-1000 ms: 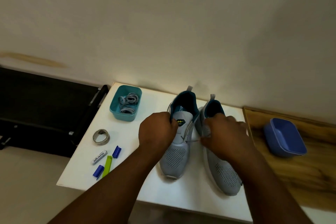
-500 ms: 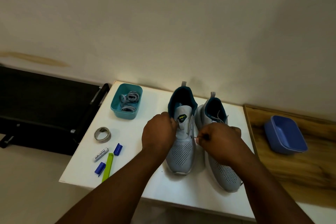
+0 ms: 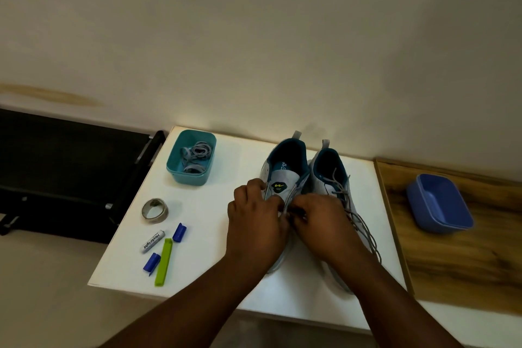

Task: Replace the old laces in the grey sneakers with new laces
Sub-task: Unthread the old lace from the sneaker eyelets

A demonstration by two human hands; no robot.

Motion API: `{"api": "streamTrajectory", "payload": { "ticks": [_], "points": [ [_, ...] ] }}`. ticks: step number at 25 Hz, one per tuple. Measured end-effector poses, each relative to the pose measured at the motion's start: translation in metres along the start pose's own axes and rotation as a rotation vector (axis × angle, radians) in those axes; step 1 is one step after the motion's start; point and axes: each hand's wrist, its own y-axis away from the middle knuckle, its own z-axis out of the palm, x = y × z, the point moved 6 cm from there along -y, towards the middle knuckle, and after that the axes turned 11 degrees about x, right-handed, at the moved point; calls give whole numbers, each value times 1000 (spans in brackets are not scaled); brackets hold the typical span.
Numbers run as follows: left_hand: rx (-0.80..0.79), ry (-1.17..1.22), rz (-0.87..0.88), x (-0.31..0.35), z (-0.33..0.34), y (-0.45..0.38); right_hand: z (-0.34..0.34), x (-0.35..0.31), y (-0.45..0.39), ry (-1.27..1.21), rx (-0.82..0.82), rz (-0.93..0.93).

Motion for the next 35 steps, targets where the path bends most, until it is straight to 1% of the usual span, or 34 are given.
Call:
{"api": "streamTrajectory", "payload": {
  "ticks": [2, 5, 8, 10, 15, 17, 20, 22, 26, 28, 31, 33, 35],
  "points": [
    [-57, -6, -25, -6, 0, 2, 2, -3, 6, -143, 7, 32],
    [-154, 69, -114, -12, 5, 3, 4, 0, 11, -167, 20, 110],
    [-128, 172, -220, -12, 5, -1, 6, 5, 9, -183, 74, 148],
    [-131, 159, -276, -13, 4, -5, 9, 6, 9, -192, 114, 178],
    [-131, -60, -211, -11, 0, -11, 21, 7, 8, -230, 144, 239],
    [-137, -95, -200, -10, 1, -13, 21, 9, 7, -295, 149, 256],
    [-189, 45, -266, -9, 7, -15, 25, 13, 11, -416, 124, 252],
    [-206, 144, -300, -7, 13, -16, 24, 17, 11, -451, 136, 251],
    [-218, 239, -362, -9, 18, -14, 24, 24, 4, -495, 109, 350],
    [-228, 185, -321, -6, 17, -8, 27, 27, 2, -540, 76, 420],
    [-176, 25, -230, -3, 10, -5, 30, 31, 3, -603, 42, 514],
    [-164, -20, -207, -4, 11, -5, 30, 29, 4, -528, 56, 496],
    [-179, 49, -219, -3, 16, -1, 28, 24, 3, -444, 83, 438]
  ]
}}
